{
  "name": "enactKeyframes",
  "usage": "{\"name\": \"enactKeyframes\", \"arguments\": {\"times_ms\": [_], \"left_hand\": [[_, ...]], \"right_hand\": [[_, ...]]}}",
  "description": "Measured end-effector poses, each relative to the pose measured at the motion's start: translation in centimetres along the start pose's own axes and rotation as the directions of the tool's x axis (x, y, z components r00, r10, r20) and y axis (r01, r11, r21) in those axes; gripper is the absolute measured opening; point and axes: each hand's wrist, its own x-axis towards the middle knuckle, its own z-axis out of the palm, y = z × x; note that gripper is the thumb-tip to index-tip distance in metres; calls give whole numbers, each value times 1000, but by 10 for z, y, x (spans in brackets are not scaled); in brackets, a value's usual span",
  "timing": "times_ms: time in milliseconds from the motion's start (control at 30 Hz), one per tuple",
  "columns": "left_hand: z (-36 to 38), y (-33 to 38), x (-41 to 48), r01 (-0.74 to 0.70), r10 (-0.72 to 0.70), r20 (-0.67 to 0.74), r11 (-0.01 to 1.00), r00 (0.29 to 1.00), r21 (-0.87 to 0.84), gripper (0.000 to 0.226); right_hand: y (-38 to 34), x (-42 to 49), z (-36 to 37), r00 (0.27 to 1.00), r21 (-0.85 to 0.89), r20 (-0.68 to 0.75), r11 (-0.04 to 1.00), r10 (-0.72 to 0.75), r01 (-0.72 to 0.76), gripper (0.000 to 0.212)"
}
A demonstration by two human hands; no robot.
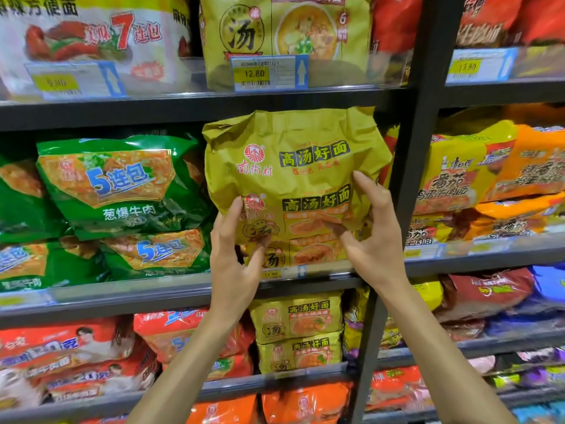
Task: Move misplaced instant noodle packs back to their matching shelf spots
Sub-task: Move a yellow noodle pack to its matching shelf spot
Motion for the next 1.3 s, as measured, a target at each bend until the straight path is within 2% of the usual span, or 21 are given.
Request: {"name": "enactKeyframes", "arguments": {"times_ms": [233,533,633,867,1300], "left_hand": [[-6,9,17,-10,3,75,995,997,99,84],[-6,8,49,-66,56,80,990,995,125,90],[-5,4,54,-53,36,115,987,993,153,87],[-2,-1,50,-26,2,114,978,993,208,87],[-4,-2,38,20,-40,143,990,989,141,79]], "right_hand": [[-3,25,-5,994,-19,104,1000,24,-22,86],[0,46,3,996,14,73,999,40,-41,80],[7,46,3,997,-9,57,999,44,-43,77],[16,41,9,982,-51,131,990,136,-130,95],[21,41,17,984,-70,83,986,159,-153,89]]}}
